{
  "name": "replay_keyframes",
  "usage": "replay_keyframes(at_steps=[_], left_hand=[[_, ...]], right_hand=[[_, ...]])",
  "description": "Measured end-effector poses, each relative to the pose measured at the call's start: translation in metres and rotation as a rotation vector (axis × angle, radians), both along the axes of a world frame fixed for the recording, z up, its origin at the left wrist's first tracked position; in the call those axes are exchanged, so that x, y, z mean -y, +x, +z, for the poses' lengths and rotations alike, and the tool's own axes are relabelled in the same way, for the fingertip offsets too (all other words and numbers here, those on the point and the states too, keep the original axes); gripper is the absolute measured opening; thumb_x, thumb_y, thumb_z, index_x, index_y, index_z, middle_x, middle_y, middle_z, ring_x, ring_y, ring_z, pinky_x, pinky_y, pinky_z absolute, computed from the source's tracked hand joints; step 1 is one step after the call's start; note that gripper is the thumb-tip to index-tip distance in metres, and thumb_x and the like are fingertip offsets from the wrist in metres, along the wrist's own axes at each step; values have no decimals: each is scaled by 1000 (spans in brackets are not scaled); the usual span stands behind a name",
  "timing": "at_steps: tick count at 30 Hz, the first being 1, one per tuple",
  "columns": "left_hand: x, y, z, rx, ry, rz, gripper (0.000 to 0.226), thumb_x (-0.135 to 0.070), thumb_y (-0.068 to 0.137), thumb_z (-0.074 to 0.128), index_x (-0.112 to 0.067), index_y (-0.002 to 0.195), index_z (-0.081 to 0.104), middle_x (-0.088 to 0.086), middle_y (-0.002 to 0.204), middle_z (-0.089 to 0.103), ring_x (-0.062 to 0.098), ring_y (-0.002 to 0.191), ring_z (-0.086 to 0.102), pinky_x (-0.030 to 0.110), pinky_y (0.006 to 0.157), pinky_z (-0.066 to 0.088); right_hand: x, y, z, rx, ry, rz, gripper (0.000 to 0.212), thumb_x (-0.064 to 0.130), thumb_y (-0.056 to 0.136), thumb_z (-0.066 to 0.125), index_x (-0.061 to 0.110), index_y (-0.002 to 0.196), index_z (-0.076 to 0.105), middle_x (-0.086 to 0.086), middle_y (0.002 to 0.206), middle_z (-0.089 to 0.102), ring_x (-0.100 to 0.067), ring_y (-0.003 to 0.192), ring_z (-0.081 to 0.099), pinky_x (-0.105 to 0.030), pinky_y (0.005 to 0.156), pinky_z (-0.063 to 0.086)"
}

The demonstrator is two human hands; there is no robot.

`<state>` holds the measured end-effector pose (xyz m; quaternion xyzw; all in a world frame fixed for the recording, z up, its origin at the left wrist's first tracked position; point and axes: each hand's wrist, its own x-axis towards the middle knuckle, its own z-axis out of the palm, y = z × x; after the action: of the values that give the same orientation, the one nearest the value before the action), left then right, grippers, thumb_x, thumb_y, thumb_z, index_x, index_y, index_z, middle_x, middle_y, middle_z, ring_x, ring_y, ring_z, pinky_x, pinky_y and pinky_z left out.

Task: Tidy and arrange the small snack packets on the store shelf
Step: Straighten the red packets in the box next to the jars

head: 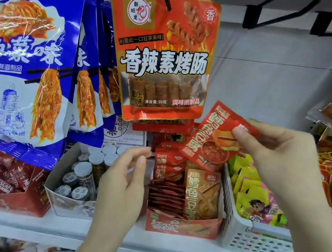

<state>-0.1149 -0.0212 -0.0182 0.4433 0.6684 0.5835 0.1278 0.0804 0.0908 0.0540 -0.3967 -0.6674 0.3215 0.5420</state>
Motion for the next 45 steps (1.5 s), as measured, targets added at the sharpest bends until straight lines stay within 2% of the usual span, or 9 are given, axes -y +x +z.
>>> replay_keyframes(at_steps=[5,9,16,23,26,29,31,36,45], left_hand=[[-1,-3,-10,-381,-322,-197,60,-63,90,28,-32,136,52,-21,125,57,0,118,49,27,100,43],[0,0,-19,-516,-392,-255,58,-69,90,32,-37,132,53,-24,128,52,-6,119,38,11,94,28],[3,-7,-24,-442,-373,-309,62,-80,79,44,-41,126,53,-34,130,19,-25,105,33,2,83,35],[5,-6,-21,-473,-422,-343,65,-85,74,45,-40,122,48,-37,147,-22,3,135,28,35,106,42],[3,-8,-21,-485,-435,-364,60,-81,77,47,-41,122,49,-32,155,7,-2,136,20,28,109,34],[2,-10,-20,-480,-408,-348,52,-75,80,51,-40,118,50,-29,120,46,0,117,33,20,95,38],[2,-11,-19,-471,-400,-344,52,-75,79,51,-40,118,50,-29,113,47,-2,113,34,21,94,39],[1,-14,-21,-434,-396,-354,51,-73,80,54,-40,118,51,-30,114,47,-4,117,33,21,96,38],[6,-19,-25,-435,-382,-379,57,-72,82,54,-40,128,51,-31,129,41,-8,128,30,18,104,28]], right_hand=[[6,-15,-10,326,175,-80,24,25,78,80,45,87,72,48,76,58,22,70,58,6,67,38],[11,-37,-24,421,233,-48,16,24,80,79,28,95,79,14,90,76,2,79,67,-9,75,46],[10,-65,-53,618,193,53,18,23,89,70,25,106,76,2,103,75,-14,100,69,-24,93,49],[2,-63,-45,809,166,158,19,21,88,70,32,103,77,6,103,75,-13,102,68,-18,94,44],[6,-68,-58,959,92,284,26,21,94,63,38,110,73,13,111,72,-8,106,65,-20,93,47],[5,-67,-64,931,26,360,19,31,96,58,37,100,75,22,91,73,1,87,64,-9,72,43],[-3,-63,-63,869,34,251,24,40,96,56,29,91,77,15,81,74,-4,80,65,-17,69,46],[-17,-79,-70,972,137,90,25,21,91,65,30,113,73,4,114,72,-18,108,65,-29,96,49],[-25,-97,-83,1141,239,71,21,13,85,68,26,100,74,5,105,67,-17,100,63,-28,73,50]])
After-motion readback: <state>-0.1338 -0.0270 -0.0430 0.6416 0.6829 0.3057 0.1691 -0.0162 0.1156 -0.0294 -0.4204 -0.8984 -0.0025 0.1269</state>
